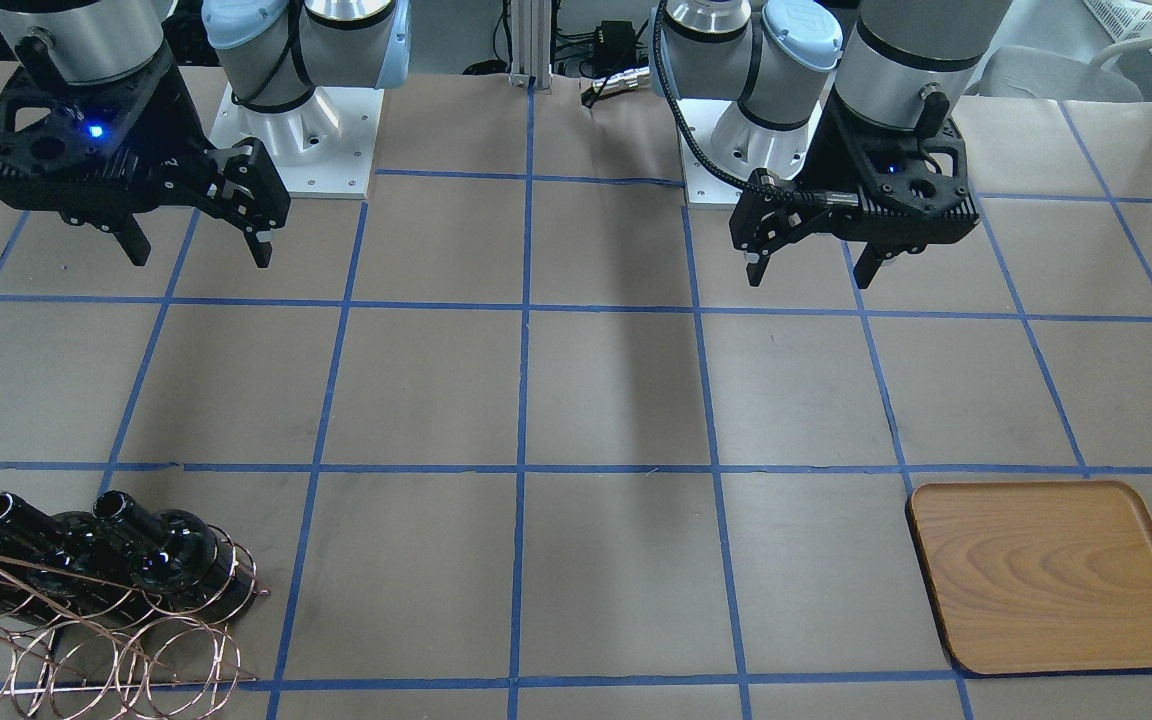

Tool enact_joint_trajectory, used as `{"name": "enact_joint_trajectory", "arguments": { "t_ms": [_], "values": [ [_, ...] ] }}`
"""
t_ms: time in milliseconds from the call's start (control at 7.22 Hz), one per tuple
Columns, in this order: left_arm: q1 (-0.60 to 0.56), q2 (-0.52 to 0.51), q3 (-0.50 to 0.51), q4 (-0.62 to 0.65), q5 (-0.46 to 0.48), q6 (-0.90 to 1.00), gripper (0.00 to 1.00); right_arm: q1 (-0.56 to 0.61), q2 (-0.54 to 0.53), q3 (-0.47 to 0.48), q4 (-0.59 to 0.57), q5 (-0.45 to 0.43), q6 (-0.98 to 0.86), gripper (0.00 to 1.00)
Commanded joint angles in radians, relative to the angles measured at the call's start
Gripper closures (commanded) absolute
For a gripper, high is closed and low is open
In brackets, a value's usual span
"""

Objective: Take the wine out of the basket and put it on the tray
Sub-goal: 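Lower the right gripper onto the nearest dark bottle in the copper rack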

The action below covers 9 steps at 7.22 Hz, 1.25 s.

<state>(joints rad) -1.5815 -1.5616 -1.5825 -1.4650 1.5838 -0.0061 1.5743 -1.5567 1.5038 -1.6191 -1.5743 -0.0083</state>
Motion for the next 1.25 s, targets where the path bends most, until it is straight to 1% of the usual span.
{"name": "enact_joint_trajectory", "arguments": {
  "t_ms": [0,277,415,692,831,1108],
  "values": [
    [0.002,0.000,-0.001,0.000,0.001,0.000,0.00,0.001,0.003,-0.001,-0.001,-0.007,-0.005,0.00],
    [0.006,0.000,-0.002,0.000,0.001,0.000,0.00,0.001,0.013,-0.007,-0.013,-0.006,-0.025,0.00],
    [0.006,0.000,-0.002,0.000,0.001,0.000,0.00,-0.011,0.038,-0.043,-0.016,-0.006,-0.060,0.00],
    [0.005,0.000,-0.005,0.002,-0.001,0.000,0.00,-0.031,0.136,-0.150,-0.004,-0.038,-0.064,0.00],
    [0.006,0.000,-0.007,0.003,-0.001,0.000,0.00,-0.055,0.162,-0.165,-0.005,-0.036,-0.087,0.00],
    [0.006,0.000,-0.008,0.008,-0.001,0.000,0.00,-0.163,0.236,-0.180,-0.025,-0.020,-0.226,0.01]
  ]
}}
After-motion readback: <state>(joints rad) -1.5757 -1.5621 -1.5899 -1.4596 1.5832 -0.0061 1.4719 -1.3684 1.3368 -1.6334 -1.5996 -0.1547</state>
